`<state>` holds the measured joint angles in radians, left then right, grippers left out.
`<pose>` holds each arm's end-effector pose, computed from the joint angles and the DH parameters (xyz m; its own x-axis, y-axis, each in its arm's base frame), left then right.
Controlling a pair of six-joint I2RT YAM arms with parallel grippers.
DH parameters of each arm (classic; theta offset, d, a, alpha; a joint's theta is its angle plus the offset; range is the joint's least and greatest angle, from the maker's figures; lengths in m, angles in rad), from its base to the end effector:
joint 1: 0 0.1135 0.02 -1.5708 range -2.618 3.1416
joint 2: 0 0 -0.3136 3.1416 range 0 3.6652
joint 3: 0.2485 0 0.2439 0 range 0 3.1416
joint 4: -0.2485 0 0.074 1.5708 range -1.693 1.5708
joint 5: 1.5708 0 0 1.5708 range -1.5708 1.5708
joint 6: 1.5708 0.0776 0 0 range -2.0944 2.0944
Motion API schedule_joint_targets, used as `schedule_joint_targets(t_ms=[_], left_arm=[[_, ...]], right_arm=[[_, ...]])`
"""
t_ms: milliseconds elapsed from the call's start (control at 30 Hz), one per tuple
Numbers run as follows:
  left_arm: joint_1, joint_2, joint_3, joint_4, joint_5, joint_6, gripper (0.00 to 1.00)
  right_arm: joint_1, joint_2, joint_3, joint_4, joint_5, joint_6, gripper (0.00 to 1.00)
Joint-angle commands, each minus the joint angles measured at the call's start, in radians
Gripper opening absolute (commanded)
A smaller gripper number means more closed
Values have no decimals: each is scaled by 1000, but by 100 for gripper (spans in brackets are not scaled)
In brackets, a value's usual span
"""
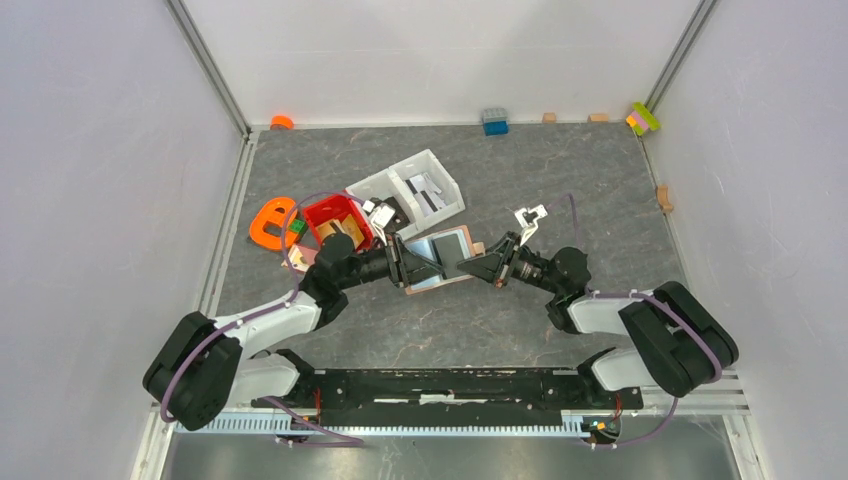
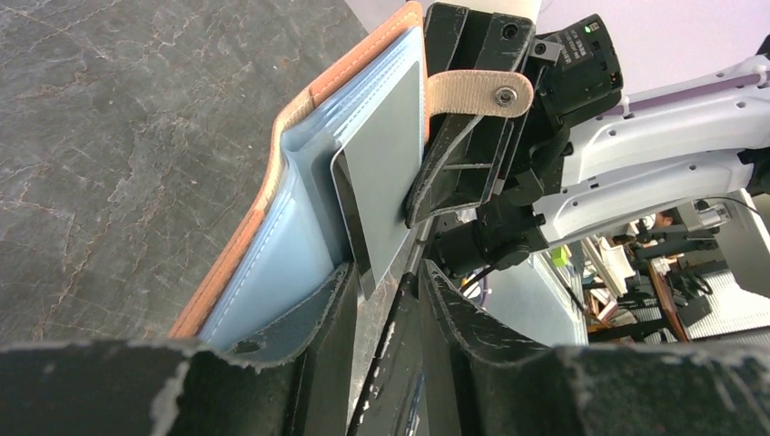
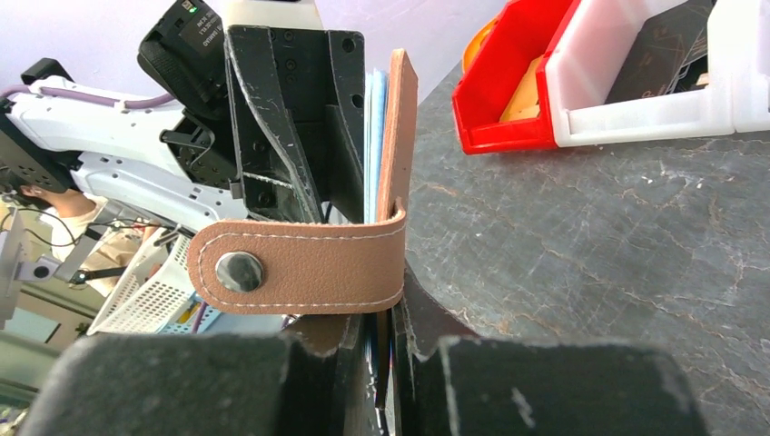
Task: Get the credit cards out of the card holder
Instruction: Remove the credit card from the card holder.
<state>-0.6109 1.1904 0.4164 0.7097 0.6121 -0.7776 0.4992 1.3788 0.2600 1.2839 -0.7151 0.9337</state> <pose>0.1807 -0.1809 0.2735 -0.6964 -0.2133 -0.6852 0.6323 0.2692 -0.7264 0.1935 0.1635 0.2567 -0.6612 0.3308 -0.6734 -0.6688 0.1469 0.7288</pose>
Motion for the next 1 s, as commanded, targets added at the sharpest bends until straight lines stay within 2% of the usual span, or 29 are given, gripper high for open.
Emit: schedule_joint_targets(t_ms=[0, 233, 433, 467, 633, 967], left_arm=[[-3, 4, 36, 50, 21, -30, 38], [-3, 31, 7, 248, 93, -116, 32], [-3, 32, 7, 235, 78, -107, 6], [-3, 23, 8, 212, 68, -99, 3], [-3, -22, 7, 141, 35, -57, 2], [-3, 1, 21, 122, 52, -60, 2]], right_arm=[[16, 21, 44, 236, -80, 103, 0], [43, 107, 72, 397, -129, 214, 0], [53, 121, 81, 408, -141, 215, 0], [53, 118, 81, 407, -141, 212, 3], [47, 102, 69, 408, -132, 198, 29], [11, 59, 28, 444, -107, 201, 29]])
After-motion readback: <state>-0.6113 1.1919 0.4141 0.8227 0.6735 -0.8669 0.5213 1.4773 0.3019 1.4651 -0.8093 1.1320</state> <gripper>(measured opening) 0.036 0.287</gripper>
